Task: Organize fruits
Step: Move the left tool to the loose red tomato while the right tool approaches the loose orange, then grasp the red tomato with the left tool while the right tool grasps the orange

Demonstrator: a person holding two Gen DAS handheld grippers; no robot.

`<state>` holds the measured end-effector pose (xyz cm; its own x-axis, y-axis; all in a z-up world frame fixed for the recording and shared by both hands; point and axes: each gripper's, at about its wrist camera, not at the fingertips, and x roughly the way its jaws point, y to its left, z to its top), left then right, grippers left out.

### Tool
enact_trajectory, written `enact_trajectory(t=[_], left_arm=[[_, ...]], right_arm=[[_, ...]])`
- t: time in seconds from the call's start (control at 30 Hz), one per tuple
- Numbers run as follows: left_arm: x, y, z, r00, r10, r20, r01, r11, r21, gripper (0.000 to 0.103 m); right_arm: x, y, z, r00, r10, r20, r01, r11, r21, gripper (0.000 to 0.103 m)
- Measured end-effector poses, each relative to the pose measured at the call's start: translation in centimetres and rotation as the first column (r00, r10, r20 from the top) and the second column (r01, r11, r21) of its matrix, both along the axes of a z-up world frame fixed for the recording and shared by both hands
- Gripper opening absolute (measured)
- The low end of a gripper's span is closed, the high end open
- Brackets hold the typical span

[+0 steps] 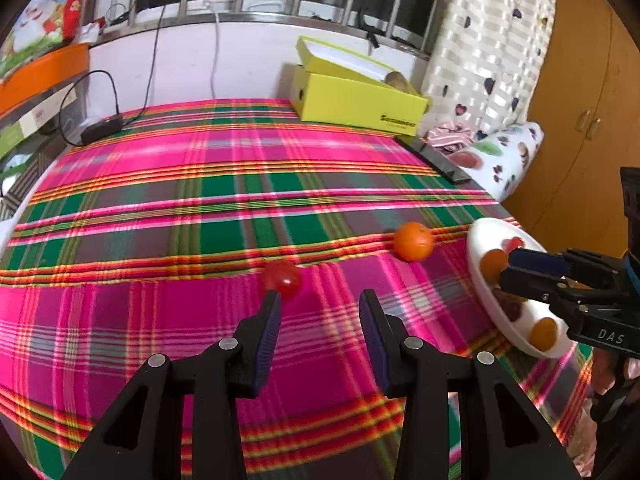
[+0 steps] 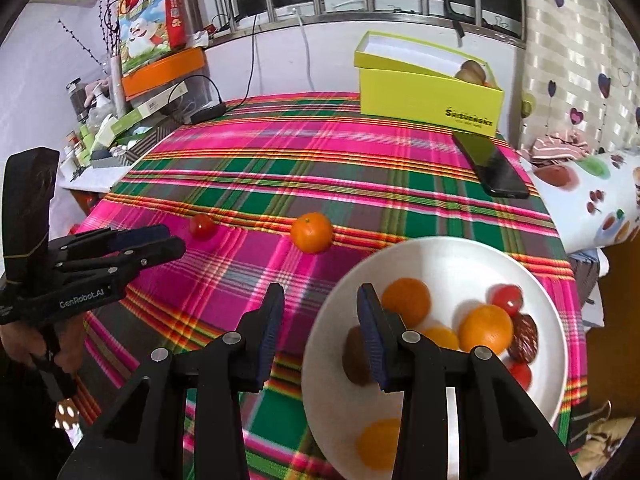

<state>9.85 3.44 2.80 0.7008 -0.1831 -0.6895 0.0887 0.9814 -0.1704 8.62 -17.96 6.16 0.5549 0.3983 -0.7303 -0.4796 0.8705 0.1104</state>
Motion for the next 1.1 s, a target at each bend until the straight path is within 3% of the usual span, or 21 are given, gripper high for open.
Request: enact_trajectory(t=[0.43,0.97,1.1], left_arm=[[2.7,1.2,-1.7,0.998,0.042,-0.046,-0.041,0.998,0.040,0.050],[4.3,0.7,-2.5,0.996,0.037,-0.083,-0.032,0.998,0.057,0.050],[4.3,0.8,-2.5,0.996,0.038,-0.082,-0.034,0.998,0.055,0.046]], right_arm=[[3.4,3.1,-1.3,0.998,0.045,-0.032,-0.046,0.999,-0.019,0.039],[7.0,4.9,-3.1,0.996,0.015,-0.083,-0.021,0.997,-0.069,0.039],[7.4,5.4,-3.6,0.995,0.019,-0.097,-0.026,0.997,-0.076,0.039]])
